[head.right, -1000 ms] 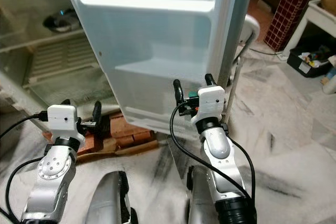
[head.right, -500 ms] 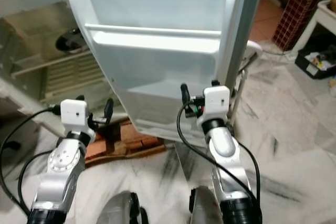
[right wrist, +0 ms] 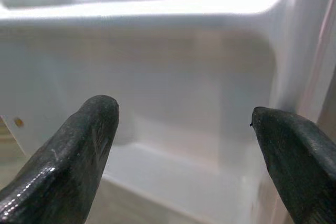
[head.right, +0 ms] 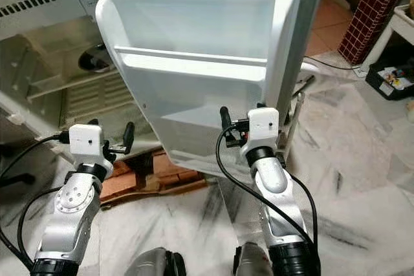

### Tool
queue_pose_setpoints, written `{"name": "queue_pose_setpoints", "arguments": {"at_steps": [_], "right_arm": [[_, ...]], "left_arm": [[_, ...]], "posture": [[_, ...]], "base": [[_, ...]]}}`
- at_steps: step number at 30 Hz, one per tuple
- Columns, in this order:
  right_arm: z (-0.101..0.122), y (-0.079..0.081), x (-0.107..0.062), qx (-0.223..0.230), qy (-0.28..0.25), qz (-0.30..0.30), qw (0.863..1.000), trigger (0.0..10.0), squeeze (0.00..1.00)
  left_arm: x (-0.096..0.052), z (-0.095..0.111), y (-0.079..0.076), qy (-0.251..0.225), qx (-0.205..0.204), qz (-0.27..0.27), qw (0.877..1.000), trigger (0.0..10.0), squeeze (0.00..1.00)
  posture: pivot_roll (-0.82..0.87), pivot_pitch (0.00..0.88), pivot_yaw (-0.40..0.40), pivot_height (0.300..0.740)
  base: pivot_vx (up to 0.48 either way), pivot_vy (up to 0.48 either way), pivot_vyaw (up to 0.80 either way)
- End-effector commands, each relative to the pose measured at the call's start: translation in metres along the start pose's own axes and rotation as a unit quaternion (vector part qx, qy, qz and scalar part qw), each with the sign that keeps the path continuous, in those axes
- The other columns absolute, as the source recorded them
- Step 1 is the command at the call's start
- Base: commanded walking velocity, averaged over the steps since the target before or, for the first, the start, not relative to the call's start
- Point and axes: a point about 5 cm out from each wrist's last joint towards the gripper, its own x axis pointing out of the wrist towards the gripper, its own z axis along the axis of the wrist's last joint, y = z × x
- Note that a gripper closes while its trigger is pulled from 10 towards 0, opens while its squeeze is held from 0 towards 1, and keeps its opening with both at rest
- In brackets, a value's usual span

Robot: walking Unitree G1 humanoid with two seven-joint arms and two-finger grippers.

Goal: Restocking fridge

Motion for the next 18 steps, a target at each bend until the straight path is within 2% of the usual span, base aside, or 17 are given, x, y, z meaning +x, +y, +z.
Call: {"name": "queue_pose_setpoints", "arguments": {"at_steps": [1, 6, 10, 18], "right_arm": [[0.0314, 0.0054, 0.0100, -0.006, -0.079, 0.011, 0.997, 10.0, 0.00], [0.0318, 0.0071, 0.0119, -0.005, -0.079, 0.018, 0.997, 10.0, 0.00], [0.0324, 0.0061, 0.0138, -0.008, -0.079, 0.018, 0.997, 10.0, 0.00], [0.0271, 0.0044, 0.0068, -0.010, -0.074, 0.010, 0.997, 10.0, 0.00]], "left_arm": [[0.0001, 0.0055, 0.0097, -0.008, 0.009, 0.017, 1.000, 10.0, 0.00], [0.0003, 0.0055, 0.0109, -0.010, 0.009, 0.025, 1.000, 10.0, 0.00], [-0.0017, 0.0038, 0.0056, -0.006, 0.008, 0.019, 1.000, 10.0, 0.00], [-0.0032, 0.0025, 0.0026, -0.004, 0.015, 0.007, 1.000, 10.0, 0.00]], "posture": [[-0.09, 0.064, 0.105, 0.740], [-0.09, 0.057, 0.096, 0.740], [-0.09, 0.063, 0.097, 0.740], [-0.10, 0.073, 0.104, 0.740]], "base": [[0.000, 0.000, 0.00], [0.000, 0.000, 0.00], [0.000, 0.000, 0.00], [0.000, 0.000, 0.00]]}}
